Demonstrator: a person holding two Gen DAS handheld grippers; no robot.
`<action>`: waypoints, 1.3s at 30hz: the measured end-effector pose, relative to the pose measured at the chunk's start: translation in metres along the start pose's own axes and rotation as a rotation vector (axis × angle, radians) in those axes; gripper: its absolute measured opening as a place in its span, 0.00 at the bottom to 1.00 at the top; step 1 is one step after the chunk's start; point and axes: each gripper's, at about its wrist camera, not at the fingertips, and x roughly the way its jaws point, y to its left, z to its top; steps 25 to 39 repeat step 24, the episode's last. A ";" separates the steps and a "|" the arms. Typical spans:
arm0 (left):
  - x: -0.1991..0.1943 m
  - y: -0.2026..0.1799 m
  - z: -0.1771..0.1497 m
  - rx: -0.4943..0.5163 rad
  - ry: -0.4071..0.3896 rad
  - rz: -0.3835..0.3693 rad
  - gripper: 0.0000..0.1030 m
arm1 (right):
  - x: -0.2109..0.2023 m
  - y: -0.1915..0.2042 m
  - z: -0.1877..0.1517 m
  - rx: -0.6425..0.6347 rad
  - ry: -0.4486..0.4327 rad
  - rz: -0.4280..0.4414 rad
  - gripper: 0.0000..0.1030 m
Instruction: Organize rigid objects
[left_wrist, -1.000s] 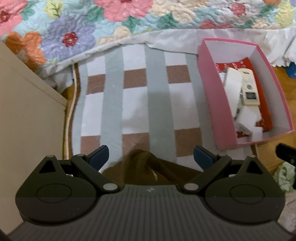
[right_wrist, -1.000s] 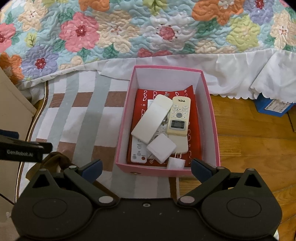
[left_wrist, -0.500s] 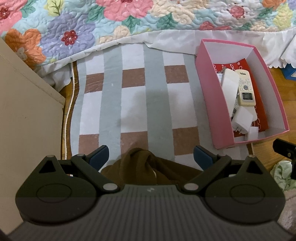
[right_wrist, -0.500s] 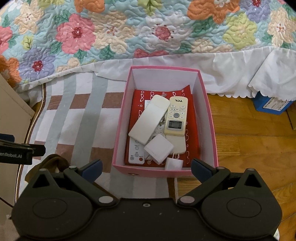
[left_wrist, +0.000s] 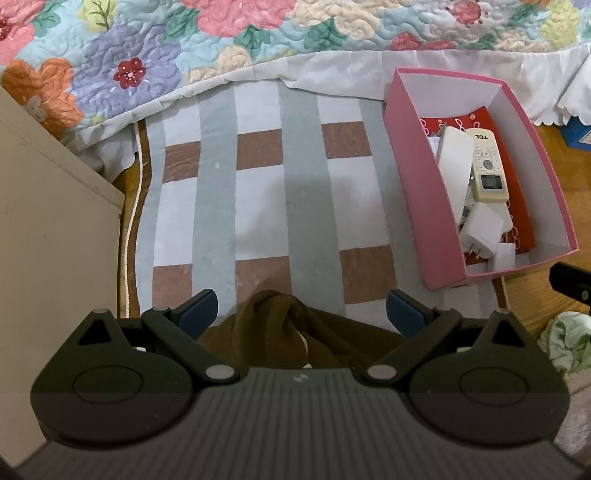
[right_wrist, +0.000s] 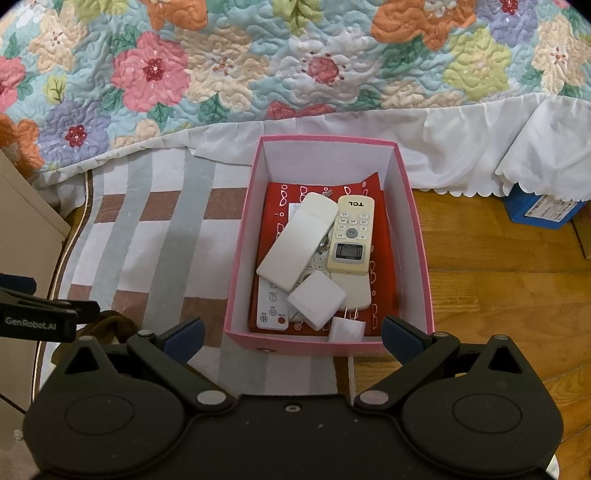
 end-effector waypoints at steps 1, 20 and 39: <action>0.000 0.000 0.000 -0.002 -0.001 0.001 0.96 | 0.000 0.000 0.000 0.000 0.001 0.000 1.00; -0.010 0.009 0.003 -0.032 -0.049 0.017 1.00 | 0.001 0.004 -0.001 -0.016 0.007 -0.006 1.00; -0.011 0.010 0.004 -0.026 -0.051 0.021 1.00 | 0.002 0.004 -0.001 -0.021 0.010 -0.006 1.00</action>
